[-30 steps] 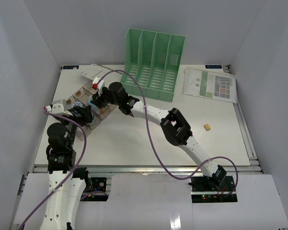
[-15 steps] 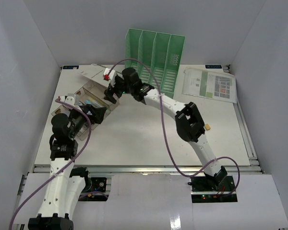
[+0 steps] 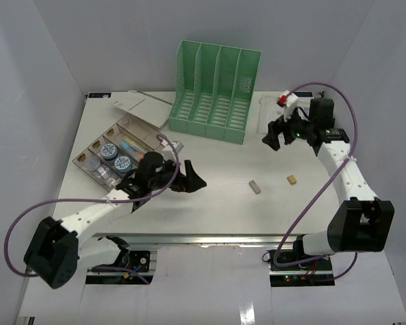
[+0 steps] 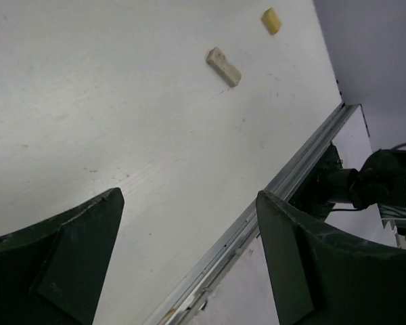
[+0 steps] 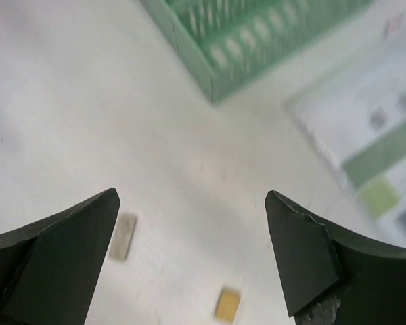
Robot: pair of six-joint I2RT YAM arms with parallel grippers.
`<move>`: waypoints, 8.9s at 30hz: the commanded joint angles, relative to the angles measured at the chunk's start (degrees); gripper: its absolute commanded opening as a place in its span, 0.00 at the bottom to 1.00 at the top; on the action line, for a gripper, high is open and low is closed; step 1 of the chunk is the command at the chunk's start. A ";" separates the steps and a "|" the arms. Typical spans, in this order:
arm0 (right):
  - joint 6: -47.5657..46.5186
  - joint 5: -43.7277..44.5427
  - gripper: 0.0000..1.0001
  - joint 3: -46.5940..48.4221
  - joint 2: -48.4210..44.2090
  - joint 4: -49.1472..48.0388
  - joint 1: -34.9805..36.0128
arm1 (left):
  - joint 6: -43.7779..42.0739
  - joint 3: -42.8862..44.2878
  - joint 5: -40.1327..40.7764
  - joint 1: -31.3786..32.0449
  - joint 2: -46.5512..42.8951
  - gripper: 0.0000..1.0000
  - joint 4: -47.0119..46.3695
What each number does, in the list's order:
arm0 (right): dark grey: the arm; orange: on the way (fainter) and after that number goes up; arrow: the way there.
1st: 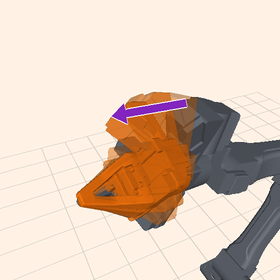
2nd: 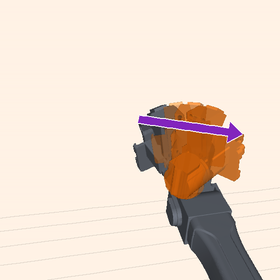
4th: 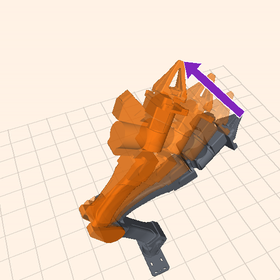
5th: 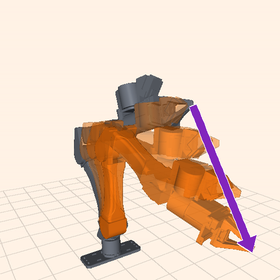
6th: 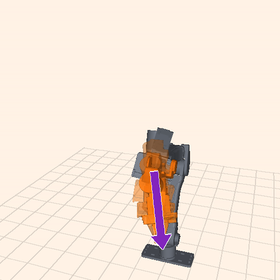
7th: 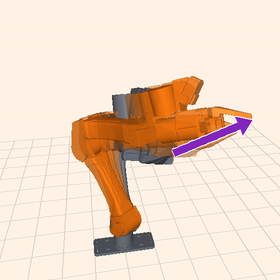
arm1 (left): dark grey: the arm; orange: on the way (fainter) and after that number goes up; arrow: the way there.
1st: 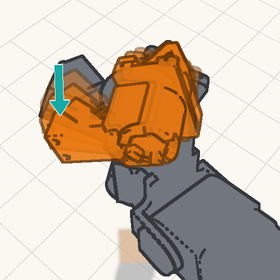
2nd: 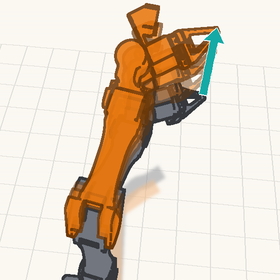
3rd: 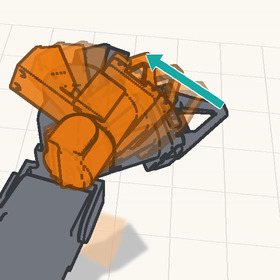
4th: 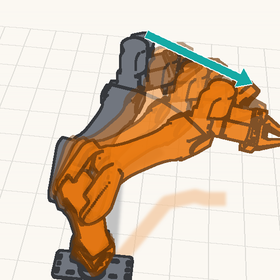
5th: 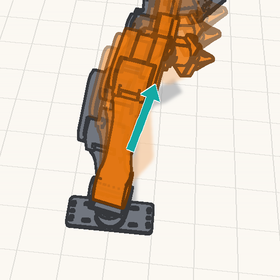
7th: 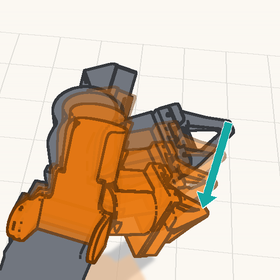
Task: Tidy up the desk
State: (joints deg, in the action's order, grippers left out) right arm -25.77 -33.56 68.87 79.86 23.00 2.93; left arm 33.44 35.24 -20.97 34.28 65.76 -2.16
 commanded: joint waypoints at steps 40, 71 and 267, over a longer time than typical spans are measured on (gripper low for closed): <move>3.01 -14.70 0.81 -24.14 -12.89 4.51 -35.19 | 30.98 95.44 41.96 28.47 77.91 0.69 60.91; -0.77 -19.14 0.77 -25.10 -14.20 6.14 -35.15 | 24.08 58.39 44.07 20.56 53.28 0.00 46.43; -16.43 -21.64 0.81 -18.40 -17.36 5.55 10.22 | 5.84 94.19 6.63 -44.20 82.43 0.59 11.26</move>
State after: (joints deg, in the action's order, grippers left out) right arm -42.39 -54.35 49.47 63.73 29.78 13.88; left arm 33.99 125.54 -9.22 -10.02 145.90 8.65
